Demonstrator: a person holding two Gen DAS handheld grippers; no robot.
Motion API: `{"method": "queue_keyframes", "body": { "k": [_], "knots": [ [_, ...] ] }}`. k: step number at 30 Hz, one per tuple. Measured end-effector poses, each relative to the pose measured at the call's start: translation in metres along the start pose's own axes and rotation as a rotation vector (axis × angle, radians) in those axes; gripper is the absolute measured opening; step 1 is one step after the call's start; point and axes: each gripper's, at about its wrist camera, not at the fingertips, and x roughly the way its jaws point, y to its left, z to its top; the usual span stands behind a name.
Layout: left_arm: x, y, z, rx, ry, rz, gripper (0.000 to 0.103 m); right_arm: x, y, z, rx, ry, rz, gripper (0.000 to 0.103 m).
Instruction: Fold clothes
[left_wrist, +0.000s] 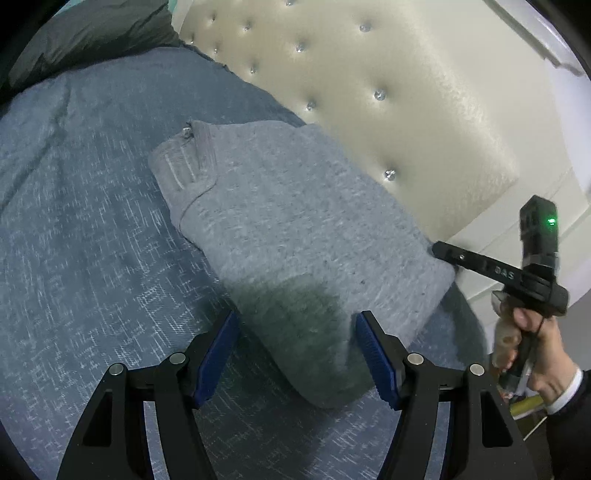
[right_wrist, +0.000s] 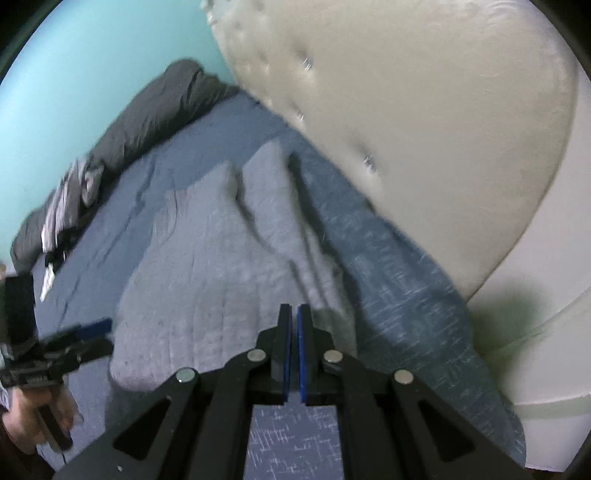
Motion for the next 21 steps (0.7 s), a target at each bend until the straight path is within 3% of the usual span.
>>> {"method": "queue_keyframes", "body": {
  "k": [6, 13, 21],
  "knots": [
    [0.003, 0.003, -0.011, 0.010, 0.023, 0.015, 0.073, 0.004, -0.017, -0.022, 0.059, 0.024, -0.057, 0.001],
    [-0.020, -0.001, -0.009, 0.027, -0.005, 0.034, 0.071, -0.025, -0.018, -0.022, 0.116, -0.034, -0.090, 0.001],
    [-0.062, -0.002, -0.004, 0.032, -0.055, 0.047, 0.071, -0.048, 0.028, -0.017, 0.057, -0.070, -0.063, 0.001]
  ]
}}
